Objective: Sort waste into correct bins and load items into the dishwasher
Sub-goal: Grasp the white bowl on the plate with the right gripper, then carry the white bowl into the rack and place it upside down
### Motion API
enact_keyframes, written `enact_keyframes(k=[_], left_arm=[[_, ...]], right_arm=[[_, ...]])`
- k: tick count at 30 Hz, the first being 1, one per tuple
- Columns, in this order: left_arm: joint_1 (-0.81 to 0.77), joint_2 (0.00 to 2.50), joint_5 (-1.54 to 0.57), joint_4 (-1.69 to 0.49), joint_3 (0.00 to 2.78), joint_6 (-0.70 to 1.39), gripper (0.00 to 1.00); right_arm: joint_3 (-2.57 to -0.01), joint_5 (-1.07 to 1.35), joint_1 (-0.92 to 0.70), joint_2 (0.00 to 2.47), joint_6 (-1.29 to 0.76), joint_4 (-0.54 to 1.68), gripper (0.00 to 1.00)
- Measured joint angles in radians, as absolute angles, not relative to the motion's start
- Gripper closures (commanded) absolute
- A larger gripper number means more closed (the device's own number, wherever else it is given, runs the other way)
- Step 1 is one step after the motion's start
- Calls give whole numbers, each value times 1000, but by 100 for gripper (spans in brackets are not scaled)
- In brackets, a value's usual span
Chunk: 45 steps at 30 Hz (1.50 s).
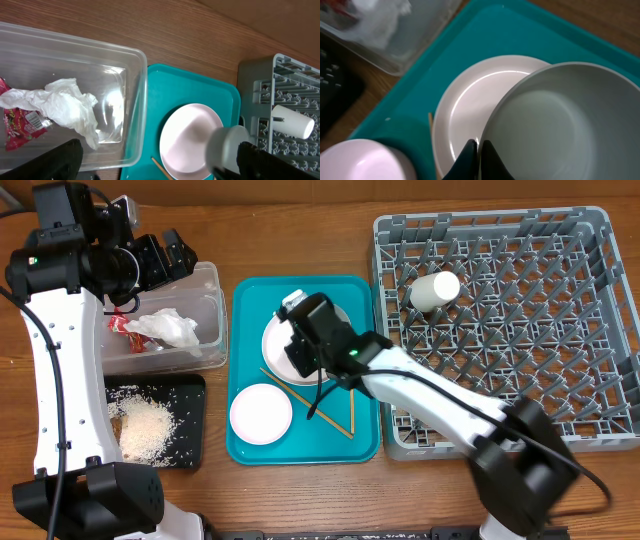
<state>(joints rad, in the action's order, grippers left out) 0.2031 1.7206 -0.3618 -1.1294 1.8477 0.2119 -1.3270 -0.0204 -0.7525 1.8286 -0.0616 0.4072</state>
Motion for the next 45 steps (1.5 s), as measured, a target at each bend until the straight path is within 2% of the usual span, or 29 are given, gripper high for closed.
enact_keyframes(k=[9,17,23,30,38,45], left_arm=[[203,1721,-362,-1129,1848,212,0],[203,1721,-362,-1130,1848,212,0],[203,1721,-362,-1129,1848,212,0],[203,1721,-362,-1129,1848,212,0],[203,1721,-362,-1130,1848,212,0],[203,1721,-362,-1130,1848,212,0]], right_arm=[[-1327,65,-718,1547,-183,569,96],[-1328,449,-442,1409,-192,730,96],[-1328,830,-188,1407,-98,843,96],[-1323,1082,52,1421,25,903,96],[-1225,1335,221,1559,68,807,96],[-1206,1426,248,1721,76,743,96]])
